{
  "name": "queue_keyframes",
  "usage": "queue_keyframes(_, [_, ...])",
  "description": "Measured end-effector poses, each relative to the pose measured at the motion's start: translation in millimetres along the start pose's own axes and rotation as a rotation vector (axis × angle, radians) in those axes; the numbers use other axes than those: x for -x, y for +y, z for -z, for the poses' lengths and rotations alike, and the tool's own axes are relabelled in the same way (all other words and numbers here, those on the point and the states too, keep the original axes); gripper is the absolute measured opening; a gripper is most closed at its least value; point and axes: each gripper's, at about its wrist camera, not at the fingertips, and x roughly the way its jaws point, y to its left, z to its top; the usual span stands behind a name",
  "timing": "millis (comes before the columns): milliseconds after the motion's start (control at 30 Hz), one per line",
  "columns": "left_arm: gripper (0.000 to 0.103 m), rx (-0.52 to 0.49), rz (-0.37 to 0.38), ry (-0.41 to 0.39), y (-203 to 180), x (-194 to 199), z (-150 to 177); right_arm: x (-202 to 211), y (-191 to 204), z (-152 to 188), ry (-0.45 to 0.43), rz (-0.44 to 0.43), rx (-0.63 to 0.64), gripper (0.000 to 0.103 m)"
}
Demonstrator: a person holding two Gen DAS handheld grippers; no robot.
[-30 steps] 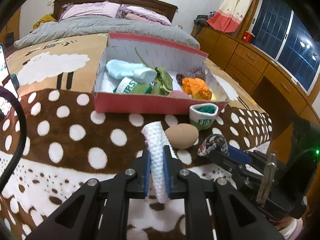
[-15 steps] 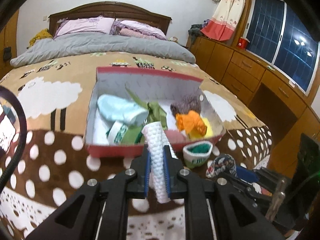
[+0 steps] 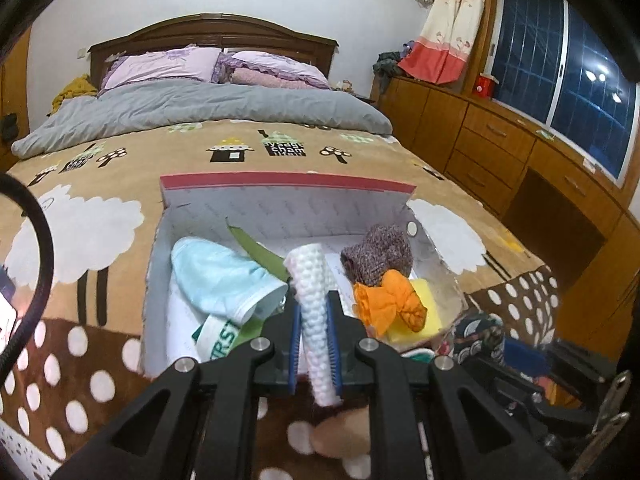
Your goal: Organize soft objects
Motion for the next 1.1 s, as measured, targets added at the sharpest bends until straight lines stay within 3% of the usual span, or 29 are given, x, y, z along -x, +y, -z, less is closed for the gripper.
queue_keyframes(667, [0.012, -0.01, -0.072, 0.051, 13.0, -67.6, 1.9, -49.6, -26.3, -29.6, -0.011, 0.09, 0.003, 0.029])
queue_keyframes(1100, [0.012, 0.019, -0.087, 0.087, 27.7, -93.7, 0.0, -79.4, -42.6, -26.0, 0.001, 0.139, -0.029, 0.029])
